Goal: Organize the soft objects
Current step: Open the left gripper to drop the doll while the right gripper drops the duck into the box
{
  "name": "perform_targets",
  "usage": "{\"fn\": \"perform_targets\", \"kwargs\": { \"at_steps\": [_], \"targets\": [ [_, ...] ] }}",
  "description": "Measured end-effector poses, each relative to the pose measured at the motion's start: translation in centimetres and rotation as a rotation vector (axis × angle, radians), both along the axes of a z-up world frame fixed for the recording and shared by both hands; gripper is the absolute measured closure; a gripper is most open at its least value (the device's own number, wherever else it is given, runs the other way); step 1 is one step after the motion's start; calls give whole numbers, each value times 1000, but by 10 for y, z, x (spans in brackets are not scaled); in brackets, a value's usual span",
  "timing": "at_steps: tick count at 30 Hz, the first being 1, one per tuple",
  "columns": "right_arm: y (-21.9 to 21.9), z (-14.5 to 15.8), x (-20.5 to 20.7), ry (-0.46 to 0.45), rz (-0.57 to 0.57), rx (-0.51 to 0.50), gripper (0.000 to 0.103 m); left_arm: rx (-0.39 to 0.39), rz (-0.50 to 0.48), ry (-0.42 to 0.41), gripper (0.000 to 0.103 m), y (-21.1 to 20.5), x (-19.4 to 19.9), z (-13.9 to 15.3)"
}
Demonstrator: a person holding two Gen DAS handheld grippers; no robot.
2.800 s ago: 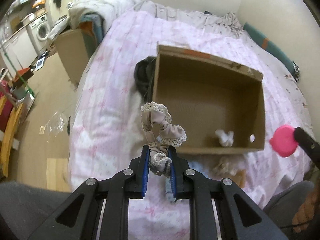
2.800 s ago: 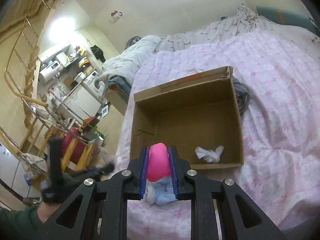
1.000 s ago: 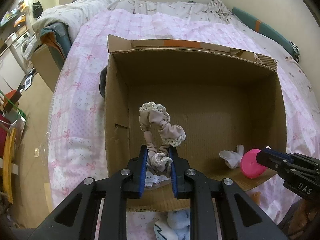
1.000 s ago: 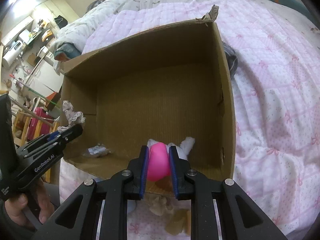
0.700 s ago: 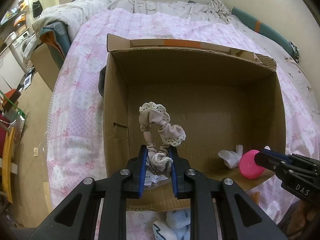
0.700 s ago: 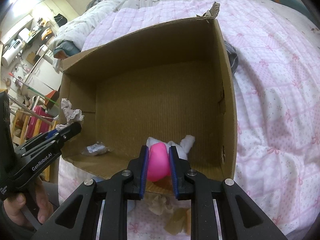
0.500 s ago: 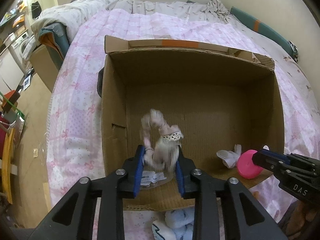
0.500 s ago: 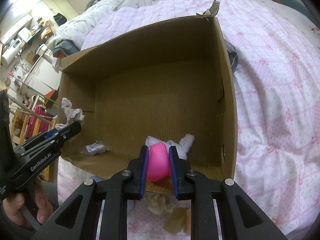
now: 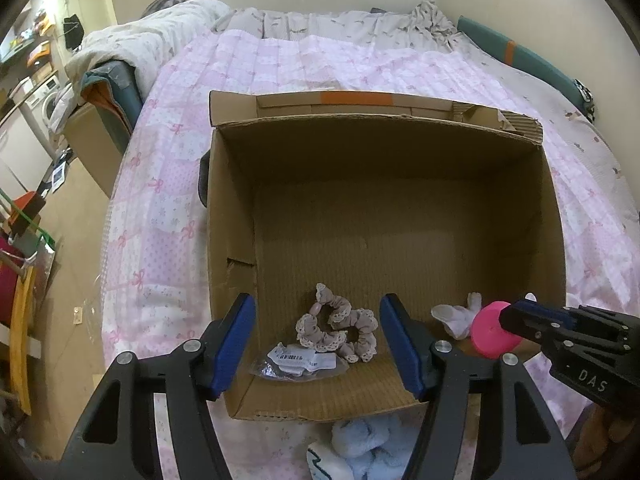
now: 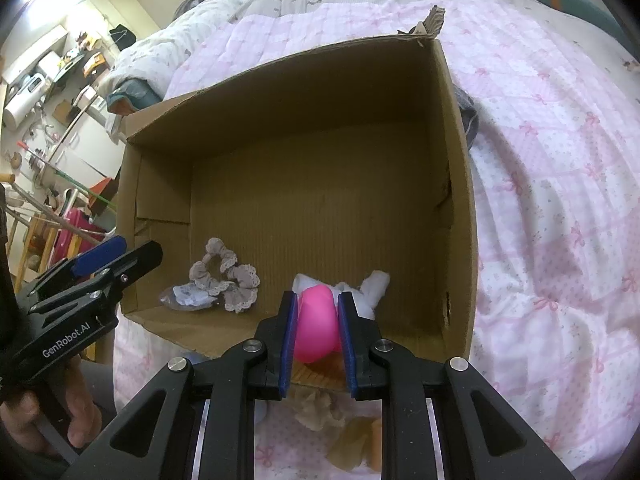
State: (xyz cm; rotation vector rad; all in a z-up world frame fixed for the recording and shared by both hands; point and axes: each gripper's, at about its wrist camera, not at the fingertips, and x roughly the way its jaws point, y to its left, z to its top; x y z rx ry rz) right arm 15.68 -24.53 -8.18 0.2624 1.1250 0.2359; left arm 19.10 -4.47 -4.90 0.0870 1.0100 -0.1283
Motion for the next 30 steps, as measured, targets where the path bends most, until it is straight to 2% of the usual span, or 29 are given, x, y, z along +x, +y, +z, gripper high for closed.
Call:
{"fn": "perform_targets", "kwargs": {
  "at_steps": [9,15,16,17,18,19,22,25,30],
  "targets": [
    [-1,3,0,-19,-15,13,81,2,1,-4,41,0,-1,0],
    [-7,10,-3,-54,-27,65,79,1,2,-14,41,0,-4,1],
    [-9,11,-3,-58,-34,70,76,1,2,-13,41,0,-4,1],
    [-11,12,-3,-59,-45,75,60,1,2,-12,41,-1,-4,0],
    [-13,12,-3,-62,-55,83,30,4,1,-12,41,-1,-4,0],
    [-15,13,-3,-70,-70,88,22,7,-2,-12,41,-2,-4,0],
    [-18,11,-2,-59,-90,56,21,17,-12,-17,41,-4,-5,0],
    [-21,7,-1,-33,-101,73,21,24,-12,-21,41,-4,-6,0],
    [-19,10,-2,-40,-95,66,21,23,-6,-25,41,-3,-7,2]
  ]
}}
